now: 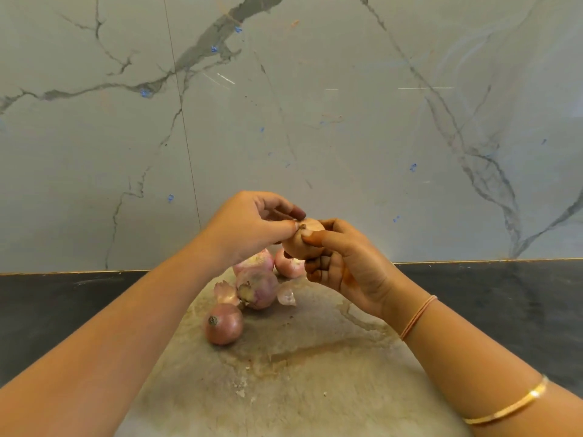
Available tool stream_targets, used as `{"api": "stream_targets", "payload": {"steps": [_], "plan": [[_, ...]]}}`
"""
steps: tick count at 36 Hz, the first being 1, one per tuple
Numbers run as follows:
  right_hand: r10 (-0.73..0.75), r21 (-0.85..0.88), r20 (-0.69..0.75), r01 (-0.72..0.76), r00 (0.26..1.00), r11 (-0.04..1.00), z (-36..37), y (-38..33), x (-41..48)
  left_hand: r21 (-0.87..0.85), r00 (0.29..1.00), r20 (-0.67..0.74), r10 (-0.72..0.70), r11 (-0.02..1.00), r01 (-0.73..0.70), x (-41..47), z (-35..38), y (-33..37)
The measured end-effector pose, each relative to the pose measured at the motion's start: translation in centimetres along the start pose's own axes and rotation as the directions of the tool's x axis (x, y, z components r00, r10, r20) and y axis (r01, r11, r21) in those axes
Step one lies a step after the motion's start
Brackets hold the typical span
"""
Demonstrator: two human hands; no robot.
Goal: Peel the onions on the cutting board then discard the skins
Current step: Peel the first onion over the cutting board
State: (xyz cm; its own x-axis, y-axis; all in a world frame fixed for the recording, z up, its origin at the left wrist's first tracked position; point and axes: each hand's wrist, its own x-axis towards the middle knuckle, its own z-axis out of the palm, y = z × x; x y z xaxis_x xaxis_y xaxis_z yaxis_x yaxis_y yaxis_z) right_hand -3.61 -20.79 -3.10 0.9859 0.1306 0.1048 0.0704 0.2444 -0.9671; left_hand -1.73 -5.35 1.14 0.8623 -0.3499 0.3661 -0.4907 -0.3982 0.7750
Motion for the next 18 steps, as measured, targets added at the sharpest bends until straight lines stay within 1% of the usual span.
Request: {"api": "stream_targets", "payload": {"steps": [3, 8, 13, 18], "plan": [[-0.006, -0.049, 0.008, 0.007, 1.0, 0.999, -0.1, 0.1, 0.0, 0.054, 0.994, -0.067, 0.084, 0.995, -0.081, -0.2, 0.2, -1.0], [-0.015, -0.079, 0.005, 0.015, 1.0, 0.997, -0.2, 0.3, 0.0, 0.105, 0.976, -0.139, 0.169, 0.982, -0.155, -0.7, 0.6, -2.0], [-0.02, -0.067, 0.0, 0.02, 1.0, 0.998, -0.1, 0.4, -0.2, 0.198, 0.95, -0.194, 0.247, 0.958, -0.208, -0.9, 0.9, -2.6], [-0.01, -0.047, 0.019, 0.011, 1.0, 0.999, 0.0, 0.4, -0.3, 0.288, 0.92, -0.219, 0.324, 0.923, -0.256, -1.1, 1.2, -2.9]]}}
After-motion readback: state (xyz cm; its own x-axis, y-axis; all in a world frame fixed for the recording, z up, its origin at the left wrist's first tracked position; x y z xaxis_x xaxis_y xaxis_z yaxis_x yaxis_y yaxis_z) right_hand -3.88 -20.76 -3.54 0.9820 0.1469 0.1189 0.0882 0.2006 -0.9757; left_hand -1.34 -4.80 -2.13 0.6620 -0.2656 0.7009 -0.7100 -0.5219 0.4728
